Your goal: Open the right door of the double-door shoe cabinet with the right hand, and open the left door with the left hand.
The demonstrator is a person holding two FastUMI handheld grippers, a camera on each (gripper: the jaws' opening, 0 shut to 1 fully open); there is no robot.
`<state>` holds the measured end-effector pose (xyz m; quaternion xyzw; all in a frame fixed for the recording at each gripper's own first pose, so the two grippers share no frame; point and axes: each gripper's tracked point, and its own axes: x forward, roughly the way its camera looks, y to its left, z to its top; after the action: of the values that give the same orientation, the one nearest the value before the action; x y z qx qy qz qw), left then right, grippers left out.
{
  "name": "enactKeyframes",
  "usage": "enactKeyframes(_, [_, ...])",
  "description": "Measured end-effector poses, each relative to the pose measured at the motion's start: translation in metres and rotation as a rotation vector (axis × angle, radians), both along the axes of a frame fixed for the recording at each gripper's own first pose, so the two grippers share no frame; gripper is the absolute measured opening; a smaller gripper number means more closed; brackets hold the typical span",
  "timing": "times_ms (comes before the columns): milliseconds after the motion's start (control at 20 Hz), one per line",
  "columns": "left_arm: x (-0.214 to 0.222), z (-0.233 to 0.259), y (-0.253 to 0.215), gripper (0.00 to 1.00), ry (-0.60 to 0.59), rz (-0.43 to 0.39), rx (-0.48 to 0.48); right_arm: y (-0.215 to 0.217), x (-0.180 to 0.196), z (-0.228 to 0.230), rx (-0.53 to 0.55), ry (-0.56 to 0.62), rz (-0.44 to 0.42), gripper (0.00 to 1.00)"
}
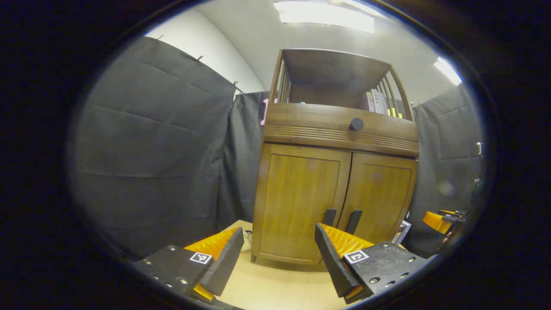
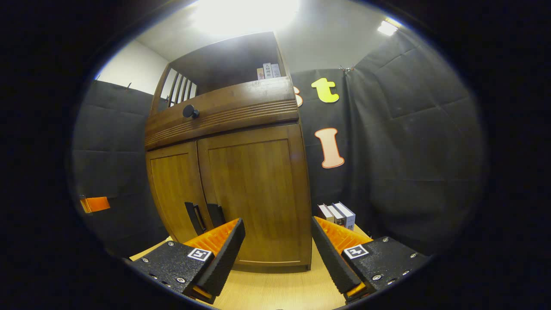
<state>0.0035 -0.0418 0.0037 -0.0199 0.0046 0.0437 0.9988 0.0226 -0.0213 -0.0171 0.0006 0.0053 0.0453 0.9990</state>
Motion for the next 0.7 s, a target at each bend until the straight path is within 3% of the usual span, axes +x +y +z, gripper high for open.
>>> enactKeyframes(50, [-0.002, 0.001, -0.004, 0.99, -0.001, 0.01, 0.013, 0.0, 0.0, -0.003, 0.003, 0.006, 0.019, 0.95])
enactKeyframes(200, [-0.017, 0.0, -0.012, 0.94, 0.006, 0.05, 0.065, -0.003, 0.001, -0.016, -0.002, 0.037, 0.053, 0.95])
enactKeyframes(350, [-0.033, -0.018, 0.001, 0.99, 0.024, 0.138, 0.087, 0.004, 0.0, -0.025, -0.027, 0.075, 0.074, 0.95])
enactKeyframes(500, [-0.036, -0.036, 0.007, 0.99, 0.056, 0.147, 0.062, 0.022, 0.009, -0.028, -0.032, 0.093, 0.104, 0.95])
enactKeyframes(550, [-0.033, -0.04, 0.012, 0.9, 0.063, 0.148, 0.059, 0.029, 0.013, -0.027, -0.027, 0.1, 0.112, 0.95])
enactKeyframes(700, [-0.027, -0.033, 0.018, 0.95, 0.062, 0.152, 0.073, 0.056, 0.027, -0.017, -0.01, 0.083, 0.145, 0.95])
